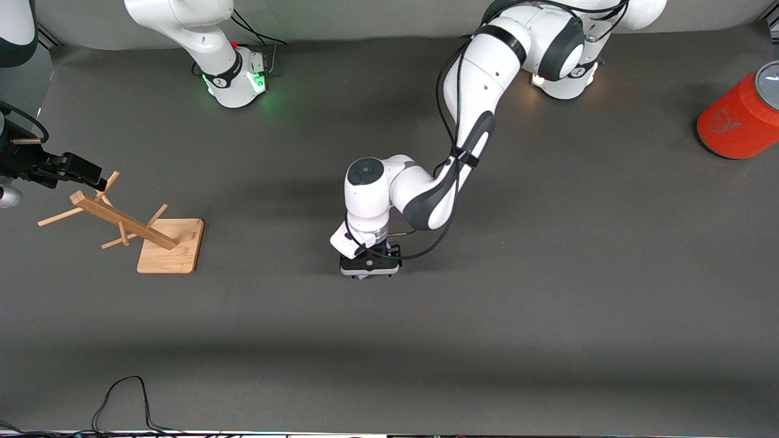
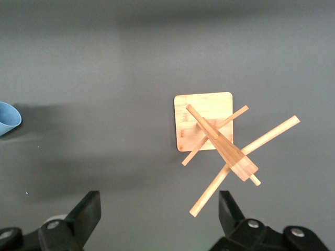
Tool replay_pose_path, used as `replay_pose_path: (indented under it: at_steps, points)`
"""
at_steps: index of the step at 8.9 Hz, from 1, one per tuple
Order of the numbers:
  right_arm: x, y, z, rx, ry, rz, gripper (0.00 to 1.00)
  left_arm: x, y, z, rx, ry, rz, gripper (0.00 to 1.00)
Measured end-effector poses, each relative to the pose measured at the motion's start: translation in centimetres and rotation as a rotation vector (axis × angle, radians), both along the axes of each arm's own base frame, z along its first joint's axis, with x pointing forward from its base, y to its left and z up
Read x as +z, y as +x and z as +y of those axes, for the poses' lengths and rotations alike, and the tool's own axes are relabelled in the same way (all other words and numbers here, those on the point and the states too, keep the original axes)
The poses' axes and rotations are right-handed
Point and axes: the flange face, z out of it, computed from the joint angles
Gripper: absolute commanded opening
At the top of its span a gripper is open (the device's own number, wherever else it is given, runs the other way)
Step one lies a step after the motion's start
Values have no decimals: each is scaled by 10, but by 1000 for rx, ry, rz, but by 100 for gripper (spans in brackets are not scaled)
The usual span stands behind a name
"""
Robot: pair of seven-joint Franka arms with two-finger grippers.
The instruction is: Rotate and upright cup with both arms
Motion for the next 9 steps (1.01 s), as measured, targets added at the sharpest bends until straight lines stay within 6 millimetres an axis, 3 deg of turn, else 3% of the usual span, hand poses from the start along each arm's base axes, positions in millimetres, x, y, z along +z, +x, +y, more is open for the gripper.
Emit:
replay_pose_path:
  at_steps: [5, 9]
  points:
    - [0, 0, -1, -1, 0, 0, 100, -9, -1, 6, -202, 165, -2, 98]
    - [-1, 1, -1, -1, 0, 1, 100, -14, -9, 11, -279, 286, 96, 98]
